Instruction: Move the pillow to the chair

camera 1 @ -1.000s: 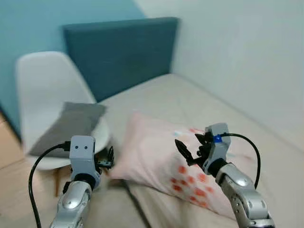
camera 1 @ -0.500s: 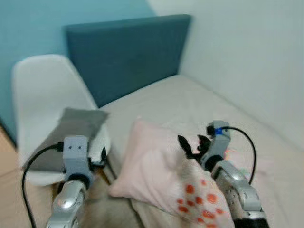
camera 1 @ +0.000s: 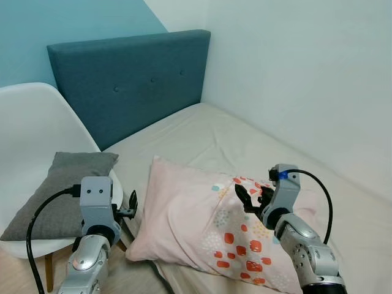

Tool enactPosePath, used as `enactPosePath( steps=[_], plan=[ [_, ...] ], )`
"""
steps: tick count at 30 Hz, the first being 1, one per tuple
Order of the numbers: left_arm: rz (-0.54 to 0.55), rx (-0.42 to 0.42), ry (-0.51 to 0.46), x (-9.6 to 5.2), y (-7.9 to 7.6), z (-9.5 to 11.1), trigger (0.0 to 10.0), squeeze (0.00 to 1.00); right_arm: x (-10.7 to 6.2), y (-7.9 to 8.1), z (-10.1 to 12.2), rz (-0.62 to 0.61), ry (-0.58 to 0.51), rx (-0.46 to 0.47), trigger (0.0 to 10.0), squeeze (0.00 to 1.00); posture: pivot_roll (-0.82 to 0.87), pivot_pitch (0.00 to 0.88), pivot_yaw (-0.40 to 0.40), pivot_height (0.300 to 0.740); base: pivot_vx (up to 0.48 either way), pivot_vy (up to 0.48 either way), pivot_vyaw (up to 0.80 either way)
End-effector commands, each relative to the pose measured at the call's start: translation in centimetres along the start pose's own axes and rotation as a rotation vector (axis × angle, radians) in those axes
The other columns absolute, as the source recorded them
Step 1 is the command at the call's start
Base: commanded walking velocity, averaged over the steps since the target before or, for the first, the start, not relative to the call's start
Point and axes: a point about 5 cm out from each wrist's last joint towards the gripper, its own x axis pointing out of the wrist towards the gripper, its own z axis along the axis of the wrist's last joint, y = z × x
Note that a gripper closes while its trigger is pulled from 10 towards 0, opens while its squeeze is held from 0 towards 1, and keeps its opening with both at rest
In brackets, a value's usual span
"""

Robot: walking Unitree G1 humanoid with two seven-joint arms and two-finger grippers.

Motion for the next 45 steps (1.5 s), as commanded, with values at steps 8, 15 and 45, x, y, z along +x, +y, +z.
enactPosePath(
  steps=[8,15,45],
  plan=[
    [0.032,0.024,-0.032,0.8,1.1,0.7,10.0,0.00,-0.2,-2.7,-1.2,-0.126,0.076,0.153,10.0,0.00,-0.09,0.000,-0.111,0.685,0.000,0.000,0.00],
    [0.041,0.048,-0.049,1.0,2.0,1.1,10.0,0.00,-0.8,-3.9,-3.3,-0.189,0.183,0.200,10.0,0.00,-0.09,0.000,-0.108,0.665,0.000,0.000,0.00],
    [0.001,0.096,-0.051,0.5,2.0,1.1,10.0,0.00,-0.6,-3.7,-4.5,-0.212,0.174,0.410,10.0,0.00,-0.08,0.000,-0.097,0.545,0.000,0.000,0.00]
  ],
)
